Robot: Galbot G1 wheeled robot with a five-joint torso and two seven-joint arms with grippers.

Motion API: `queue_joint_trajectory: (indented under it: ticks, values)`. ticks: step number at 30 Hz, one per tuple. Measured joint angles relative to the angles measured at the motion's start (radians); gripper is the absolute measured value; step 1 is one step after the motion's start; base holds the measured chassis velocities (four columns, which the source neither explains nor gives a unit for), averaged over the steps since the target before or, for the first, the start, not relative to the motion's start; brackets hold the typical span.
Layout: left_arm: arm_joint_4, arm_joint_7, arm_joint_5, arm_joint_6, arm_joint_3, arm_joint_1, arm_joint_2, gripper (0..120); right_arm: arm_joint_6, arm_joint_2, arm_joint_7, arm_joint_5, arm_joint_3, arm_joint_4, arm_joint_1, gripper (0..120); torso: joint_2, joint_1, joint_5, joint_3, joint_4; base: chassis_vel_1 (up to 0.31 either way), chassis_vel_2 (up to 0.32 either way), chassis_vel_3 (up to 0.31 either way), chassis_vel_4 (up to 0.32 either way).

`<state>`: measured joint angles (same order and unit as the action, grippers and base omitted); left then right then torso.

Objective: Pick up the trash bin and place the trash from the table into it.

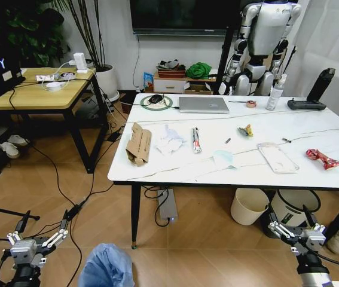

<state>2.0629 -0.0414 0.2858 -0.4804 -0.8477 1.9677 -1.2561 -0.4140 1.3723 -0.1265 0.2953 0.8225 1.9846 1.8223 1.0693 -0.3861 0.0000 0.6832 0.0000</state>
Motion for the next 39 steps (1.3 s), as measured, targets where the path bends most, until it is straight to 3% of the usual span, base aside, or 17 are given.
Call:
queue_joint_trajectory:
  ticks: [39]
  values:
    - [-0.047, -0.005, -0.022, 0.005, 0.039, -0.014, -0.014, 100, -0.001, 0.044, 0.005, -0.03, -0.024, -0.005, -0.019, 100, -0.194, 0.084, 0.0, -0.109, 0.0, 0.0, 0.0, 0.0, 0.0]
